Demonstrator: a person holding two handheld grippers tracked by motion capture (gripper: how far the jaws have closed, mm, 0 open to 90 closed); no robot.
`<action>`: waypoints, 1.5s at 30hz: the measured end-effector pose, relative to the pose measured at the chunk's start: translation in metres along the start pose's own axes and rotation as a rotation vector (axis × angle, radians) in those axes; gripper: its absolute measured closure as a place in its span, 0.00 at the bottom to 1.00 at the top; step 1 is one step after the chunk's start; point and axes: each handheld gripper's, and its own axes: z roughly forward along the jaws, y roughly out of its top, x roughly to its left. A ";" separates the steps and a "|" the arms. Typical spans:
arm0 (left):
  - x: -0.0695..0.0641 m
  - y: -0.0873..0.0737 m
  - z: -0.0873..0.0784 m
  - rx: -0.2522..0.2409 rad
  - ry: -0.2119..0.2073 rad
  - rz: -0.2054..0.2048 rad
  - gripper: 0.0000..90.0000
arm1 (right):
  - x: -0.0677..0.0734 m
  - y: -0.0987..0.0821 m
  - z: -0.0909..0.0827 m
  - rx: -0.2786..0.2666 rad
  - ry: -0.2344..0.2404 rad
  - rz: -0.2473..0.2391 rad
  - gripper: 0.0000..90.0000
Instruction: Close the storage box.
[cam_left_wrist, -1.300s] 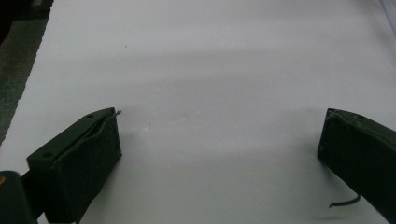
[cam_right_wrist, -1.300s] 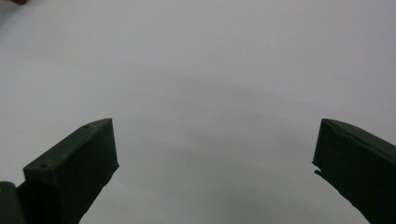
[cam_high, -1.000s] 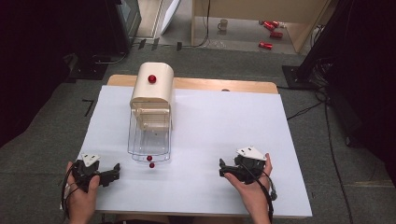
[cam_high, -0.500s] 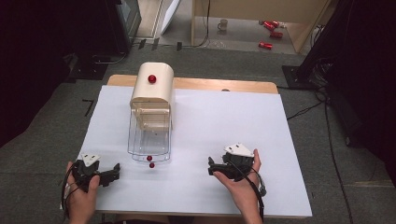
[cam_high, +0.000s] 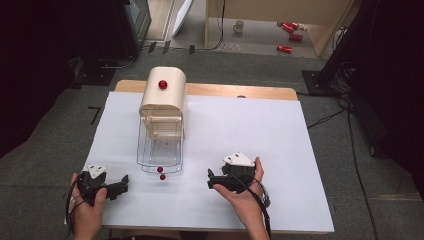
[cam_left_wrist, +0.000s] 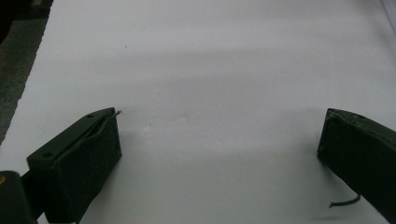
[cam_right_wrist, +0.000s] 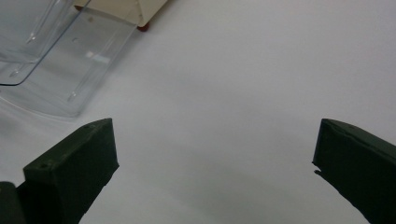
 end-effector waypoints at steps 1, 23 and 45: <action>0.000 0.000 0.000 0.000 0.000 0.000 0.00 | 0.002 0.001 0.001 0.000 0.004 -0.004 0.00; 0.000 0.000 0.000 0.000 0.000 -0.001 0.00 | 0.054 0.010 0.018 -0.001 0.093 -0.065 0.00; 0.000 0.000 0.000 0.002 -0.001 -0.002 0.00 | 0.106 0.012 0.021 -0.095 0.174 -0.067 0.34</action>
